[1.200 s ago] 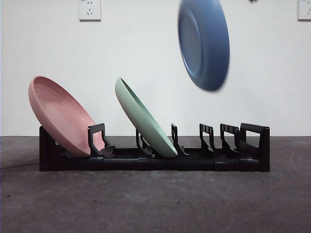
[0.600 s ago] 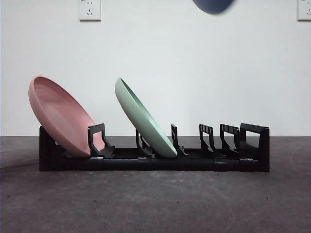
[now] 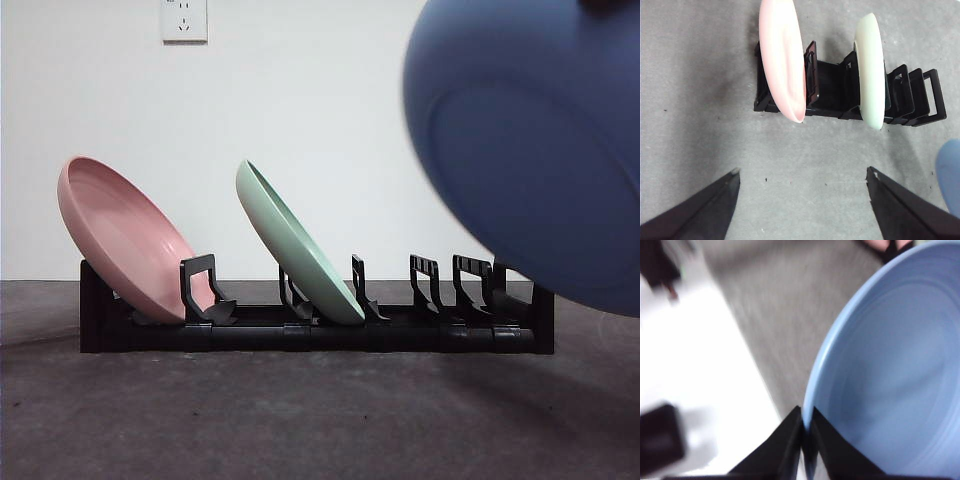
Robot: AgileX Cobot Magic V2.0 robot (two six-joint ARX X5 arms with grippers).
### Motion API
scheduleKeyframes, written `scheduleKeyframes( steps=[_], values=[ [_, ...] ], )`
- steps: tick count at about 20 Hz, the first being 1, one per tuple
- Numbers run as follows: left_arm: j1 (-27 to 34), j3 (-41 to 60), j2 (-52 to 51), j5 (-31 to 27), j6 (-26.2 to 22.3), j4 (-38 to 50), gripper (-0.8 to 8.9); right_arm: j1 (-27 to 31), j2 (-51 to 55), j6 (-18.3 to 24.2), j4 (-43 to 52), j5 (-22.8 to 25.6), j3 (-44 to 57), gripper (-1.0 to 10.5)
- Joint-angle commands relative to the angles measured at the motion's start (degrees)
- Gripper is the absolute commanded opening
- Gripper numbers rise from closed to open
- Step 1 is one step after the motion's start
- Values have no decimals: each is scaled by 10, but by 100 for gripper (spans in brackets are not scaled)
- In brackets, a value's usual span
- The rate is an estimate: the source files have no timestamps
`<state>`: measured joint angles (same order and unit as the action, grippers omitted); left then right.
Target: Place the plate
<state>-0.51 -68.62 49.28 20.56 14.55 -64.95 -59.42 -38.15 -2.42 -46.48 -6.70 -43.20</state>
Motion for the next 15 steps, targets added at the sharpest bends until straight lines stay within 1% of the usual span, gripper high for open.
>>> scheduleKeyframes(
  steps=[1, 2, 4, 6, 9, 11, 13, 15],
  values=[
    [1, -15, 8, 3, -9, 3, 404, -82, -46, 56, 12, 76, -7, 10],
    [1, -15, 9, 3, -13, 3, 404, -108, -72, 64, 17, 95, -8, 11],
    [1, -15, 9, 3, -22, 2, 404, -144, -130, 78, 33, 110, -8, 11],
    [1, -15, 9, 2, -22, 2, 404, -160, -184, 100, 42, 115, -17, 11],
    [1, -15, 9, 2, -22, 2, 404, -161, -264, 137, 45, 118, -53, 11],
    [1, -15, 9, 2, -22, 3, 404, -160, -310, 170, 45, 131, -85, 11],
    [1, -15, 9, 2, -25, 2, 404, -152, -352, 198, 45, 132, -118, 11],
    [1, -15, 9, 2, -31, 2, 404, -141, -392, 216, 45, 132, -145, 11]
  ],
)
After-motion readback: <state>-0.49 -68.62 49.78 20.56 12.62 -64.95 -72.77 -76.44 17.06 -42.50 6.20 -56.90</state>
